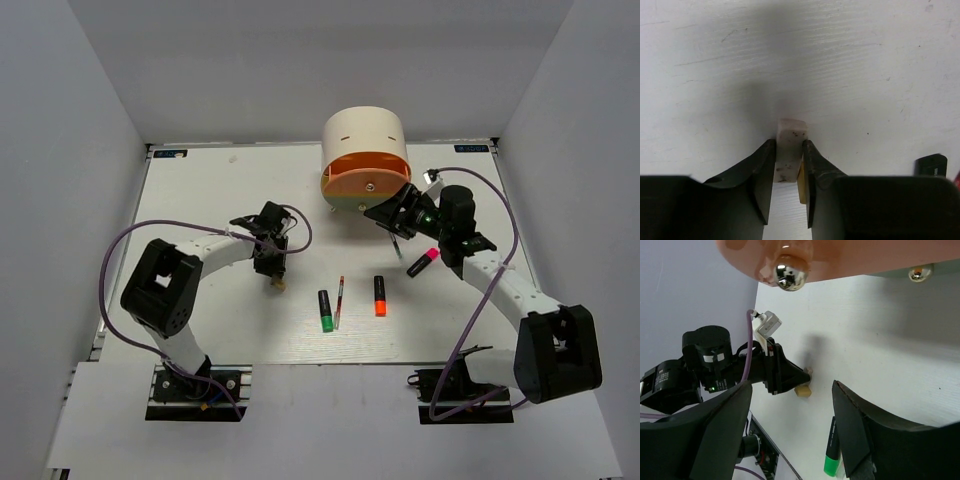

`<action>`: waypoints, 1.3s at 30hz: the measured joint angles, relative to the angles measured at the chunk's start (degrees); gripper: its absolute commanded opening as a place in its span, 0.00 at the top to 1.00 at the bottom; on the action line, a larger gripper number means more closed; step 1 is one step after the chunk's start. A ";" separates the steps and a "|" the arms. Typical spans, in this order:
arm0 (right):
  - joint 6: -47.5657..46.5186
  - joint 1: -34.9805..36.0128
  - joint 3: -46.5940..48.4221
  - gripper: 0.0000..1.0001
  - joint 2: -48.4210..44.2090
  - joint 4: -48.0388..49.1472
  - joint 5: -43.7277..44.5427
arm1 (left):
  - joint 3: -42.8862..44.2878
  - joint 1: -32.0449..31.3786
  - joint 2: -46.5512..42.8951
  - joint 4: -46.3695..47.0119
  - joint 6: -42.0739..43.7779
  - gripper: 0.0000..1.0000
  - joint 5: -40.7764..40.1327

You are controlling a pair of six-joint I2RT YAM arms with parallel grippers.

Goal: Sort the stationery into containers
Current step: Pick up the stationery from the center of the board, then place the stationery in the drawer.

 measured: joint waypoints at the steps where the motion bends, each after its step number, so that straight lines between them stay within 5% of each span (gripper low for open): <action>1: -0.42 0.00 -0.04 0.23 -0.22 0.11 -0.33 | 0.15 -0.37 0.00 -0.22 0.04 0.66 -0.66; 2: -0.87 0.00 -0.04 0.11 -0.39 0.31 -0.76 | 0.33 -0.74 0.00 -0.50 0.07 0.68 -1.38; 3: -1.88 0.00 -0.04 0.10 -0.61 0.68 -1.53 | 0.57 -1.03 0.00 -0.85 -0.02 0.70 -1.92; 10: -15.89 0.00 -0.04 0.10 -5.92 2.49 -5.68 | 10.45 -1.20 -0.98 -4.11 -1.14 0.78 -2.56; 13: -25.16 0.00 -0.02 0.44 -9.84 2.51 -5.92 | 19.61 -1.20 -1.46 -3.32 -1.44 0.80 -1.44; 14: -27.93 -0.02 -0.04 0.82 -10.80 2.25 -5.92 | 22.64 -1.20 -1.51 -2.29 -1.51 0.80 -0.70; 15: -30.47 -0.02 -0.09 0.97 -11.67 1.99 -5.88 | 25.14 -1.20 -1.51 -1.70 -1.57 0.81 -0.26; 16: -31.89 -0.04 -0.31 1.00 -12.57 1.70 -5.75 | 27.63 -1.20 -1.51 -1.01 -1.57 0.81 0.46; 26: -41.90 -0.11 -5.81 1.00 -18.10 -0.55 -3.72 | 47.69 -1.20 3.85 6.88 -3.45 0.81 7.91; 39: -46.75 -0.28 -7.76 1.00 -18.69 -0.87 -3.19 | 47.93 -1.79 13.81 20.26 -6.29 0.79 17.42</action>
